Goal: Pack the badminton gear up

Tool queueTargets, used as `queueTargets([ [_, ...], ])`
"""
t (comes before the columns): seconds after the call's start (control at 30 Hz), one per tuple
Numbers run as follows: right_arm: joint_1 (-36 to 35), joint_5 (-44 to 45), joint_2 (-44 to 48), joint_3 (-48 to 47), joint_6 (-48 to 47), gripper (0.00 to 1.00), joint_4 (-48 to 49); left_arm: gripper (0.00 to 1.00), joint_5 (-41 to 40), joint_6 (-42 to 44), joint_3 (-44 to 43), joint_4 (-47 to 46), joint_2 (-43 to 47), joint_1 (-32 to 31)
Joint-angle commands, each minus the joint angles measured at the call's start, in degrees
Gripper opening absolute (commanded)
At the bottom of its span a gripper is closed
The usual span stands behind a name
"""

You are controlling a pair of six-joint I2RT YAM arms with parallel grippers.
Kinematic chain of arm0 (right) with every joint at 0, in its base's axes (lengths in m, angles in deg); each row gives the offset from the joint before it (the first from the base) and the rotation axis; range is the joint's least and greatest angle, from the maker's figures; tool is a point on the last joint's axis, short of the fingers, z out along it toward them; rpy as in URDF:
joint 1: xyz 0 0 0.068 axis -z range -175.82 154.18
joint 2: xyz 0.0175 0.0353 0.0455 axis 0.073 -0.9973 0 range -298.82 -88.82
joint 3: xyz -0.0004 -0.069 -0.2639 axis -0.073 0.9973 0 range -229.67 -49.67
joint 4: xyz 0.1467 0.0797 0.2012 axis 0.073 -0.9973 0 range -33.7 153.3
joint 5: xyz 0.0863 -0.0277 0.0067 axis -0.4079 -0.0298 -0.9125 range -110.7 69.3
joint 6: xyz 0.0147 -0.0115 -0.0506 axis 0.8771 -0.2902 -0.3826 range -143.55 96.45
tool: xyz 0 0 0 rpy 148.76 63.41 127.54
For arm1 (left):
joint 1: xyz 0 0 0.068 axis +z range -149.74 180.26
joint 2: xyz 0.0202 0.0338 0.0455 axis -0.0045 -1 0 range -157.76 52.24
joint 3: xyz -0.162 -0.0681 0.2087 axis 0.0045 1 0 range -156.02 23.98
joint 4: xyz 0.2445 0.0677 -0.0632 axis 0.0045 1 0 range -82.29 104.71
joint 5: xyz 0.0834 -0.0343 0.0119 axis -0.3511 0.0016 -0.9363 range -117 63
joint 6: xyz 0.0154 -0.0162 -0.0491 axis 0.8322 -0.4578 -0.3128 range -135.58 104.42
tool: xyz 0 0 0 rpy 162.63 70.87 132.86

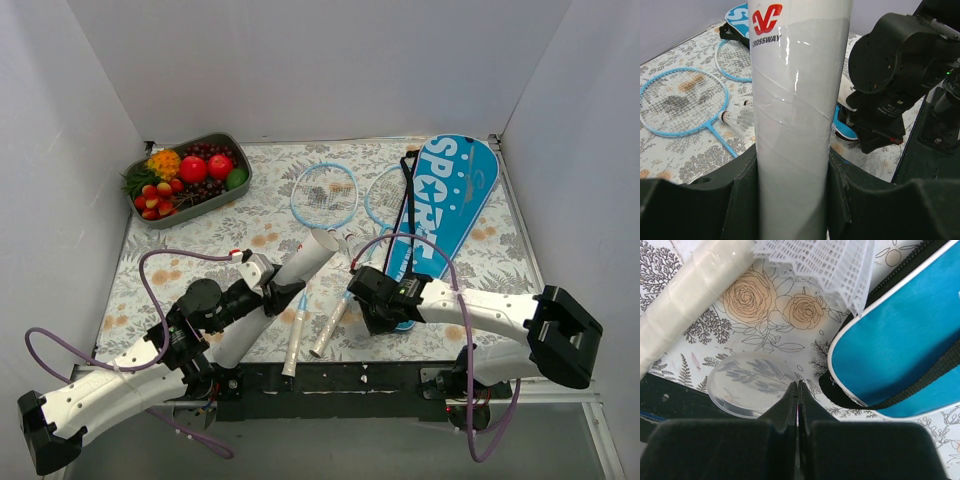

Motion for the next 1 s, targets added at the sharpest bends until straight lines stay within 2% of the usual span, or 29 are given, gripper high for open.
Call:
queueTargets([
  [0.0, -0.95, 2.59, -2.72, -0.45, 2.53, 0.01, 2.75, 0.0, -0.81, 0.18, 0.14, -2.33, 0.01, 0.17],
  [0.1, -1.3, 2.94, -3.61, -1.16, 2.62, 0.09, 2.66, 0.0, -0.64, 0.18, 0.14, -2.33, 0.1, 0.08],
  [0.13, -1.39, 3.12, -3.7, -1.51, 2.62, 0.19, 2.57, 0.0, -0.55, 0.27, 0.32, -2.24, 0.1, 0.17],
  [0.23, -2.0, 3.21, -3.61, -3.44, 2.44, 0.35, 0.91, 0.0, -0.46, 0.45, 0.41, -2.15, 0.18, 0.08],
  [0.37, -3.32, 4.17, -1.95, -6.08, 2.0, 0.41, -1.38, 0.0, -0.37, 0.8, 0.32, -2.24, 0.36, 0.17],
  [0.5, -4.64, 4.09, 2.26, -7.49, -1.5, 0.44, -2.18, 0.0, -0.02, 0.8, 0.32, -2.24, 0.45, 0.17],
  [0.73, -6.05, 4.43, 8.86, -5.47, -13.71, 0.5, -2.26, 0.0, -0.46, 0.89, 0.32, -2.15, 1.76, 0.17],
  [0.97, -11.85, 17.69, 13.0, -2.75, -21.71, 0.58, 0.45, 0.0, -0.9, 0.71, 0.5, -2.42, 3.43, 0.08],
])
